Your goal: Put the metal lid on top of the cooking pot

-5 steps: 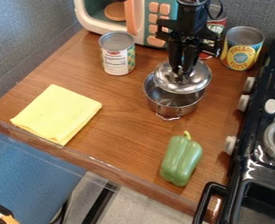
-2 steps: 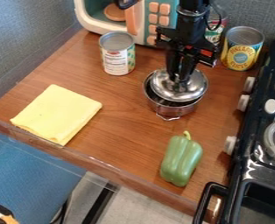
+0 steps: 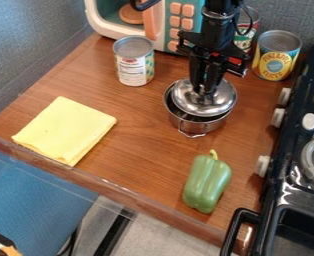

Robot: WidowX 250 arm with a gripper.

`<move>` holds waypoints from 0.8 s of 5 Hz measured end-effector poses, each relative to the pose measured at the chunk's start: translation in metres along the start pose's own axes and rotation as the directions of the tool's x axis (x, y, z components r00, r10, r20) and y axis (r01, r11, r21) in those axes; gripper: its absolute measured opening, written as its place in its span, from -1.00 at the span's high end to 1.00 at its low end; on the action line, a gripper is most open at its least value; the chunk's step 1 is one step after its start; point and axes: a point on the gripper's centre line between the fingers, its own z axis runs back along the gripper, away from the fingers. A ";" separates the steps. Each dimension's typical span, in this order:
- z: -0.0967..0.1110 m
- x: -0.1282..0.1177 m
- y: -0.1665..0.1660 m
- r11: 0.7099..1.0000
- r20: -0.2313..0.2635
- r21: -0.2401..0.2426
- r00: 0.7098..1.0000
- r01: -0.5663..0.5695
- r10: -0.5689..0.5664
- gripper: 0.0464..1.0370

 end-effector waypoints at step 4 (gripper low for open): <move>-0.005 -0.017 -0.005 1.000 -0.030 0.015 0.999 0.022 -0.022 0.41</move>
